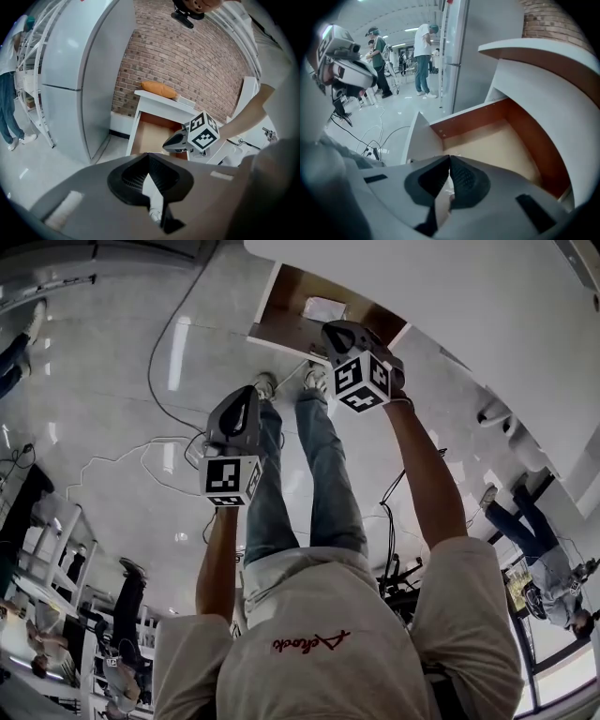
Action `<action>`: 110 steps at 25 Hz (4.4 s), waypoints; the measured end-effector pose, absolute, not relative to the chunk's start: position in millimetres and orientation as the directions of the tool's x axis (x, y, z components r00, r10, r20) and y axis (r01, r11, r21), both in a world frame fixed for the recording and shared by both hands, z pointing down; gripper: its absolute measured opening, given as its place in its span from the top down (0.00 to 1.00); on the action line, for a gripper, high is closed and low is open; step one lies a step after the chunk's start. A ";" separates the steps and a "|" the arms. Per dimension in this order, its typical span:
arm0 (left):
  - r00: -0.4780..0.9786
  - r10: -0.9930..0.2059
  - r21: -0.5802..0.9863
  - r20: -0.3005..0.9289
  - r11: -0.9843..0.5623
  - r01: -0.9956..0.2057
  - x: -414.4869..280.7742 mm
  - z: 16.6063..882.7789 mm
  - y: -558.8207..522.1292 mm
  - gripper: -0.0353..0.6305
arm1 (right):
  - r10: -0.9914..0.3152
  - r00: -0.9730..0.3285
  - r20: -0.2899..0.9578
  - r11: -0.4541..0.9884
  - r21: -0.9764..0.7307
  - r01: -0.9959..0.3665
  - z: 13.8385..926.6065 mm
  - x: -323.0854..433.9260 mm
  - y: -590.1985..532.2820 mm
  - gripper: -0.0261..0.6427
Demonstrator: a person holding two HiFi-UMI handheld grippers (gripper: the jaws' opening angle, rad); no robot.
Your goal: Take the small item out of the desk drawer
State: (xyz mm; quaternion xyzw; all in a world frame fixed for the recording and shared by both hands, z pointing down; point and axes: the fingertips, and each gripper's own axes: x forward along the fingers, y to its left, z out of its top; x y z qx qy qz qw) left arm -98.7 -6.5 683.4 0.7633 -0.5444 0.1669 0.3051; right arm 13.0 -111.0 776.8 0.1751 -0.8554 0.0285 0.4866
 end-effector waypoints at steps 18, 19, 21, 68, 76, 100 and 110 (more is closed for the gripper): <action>0.318 -0.727 0.282 0.609 -0.176 -0.943 -118.1 700.0 -1.5 0.94 | -0.115 -0.231 0.966 0.957 0.045 -0.288 878.1 14.3 -141.7 0.77; 0.315 -0.728 0.282 0.609 -0.172 -0.944 -119.3 700.8 -2.1 0.94 | -0.119 -0.225 0.967 0.957 0.051 -0.286 880.5 14.1 -143.3 0.77; 0.310 -0.729 0.281 0.610 -0.167 -0.945 -121.6 701.6 -2.4 0.94 | -0.135 -0.215 0.967 0.956 0.070 -0.286 882.9 14.2 -146.8 0.79; 0.373 -0.782 0.232 0.498 -0.294 -0.927 -107.0 564.4 -34.6 0.94 | -0.596 -0.395 0.699 0.690 0.194 -0.698 616.1 34.2 -98.3 0.94; 0.383 -0.809 0.218 0.445 -0.317 -0.923 -98.7 525.7 -45.2 0.94 | -0.675 -0.418 0.608 0.613 0.148 -0.776 558.0 44.2 -94.4 0.94; 0.412 -0.895 0.102 0.173 -0.400 -0.911 -95.1 336.8 -79.2 0.94 | -0.920 -0.308 0.244 0.353 0.169 -0.920 326.8 98.7 -78.9 0.94; 0.421 -0.904 0.052 0.073 -0.418 -0.907 -93.8 279.4 -90.6 0.94 | -0.950 -0.287 0.123 0.305 0.167 -0.938 268.8 105.7 -82.6 0.94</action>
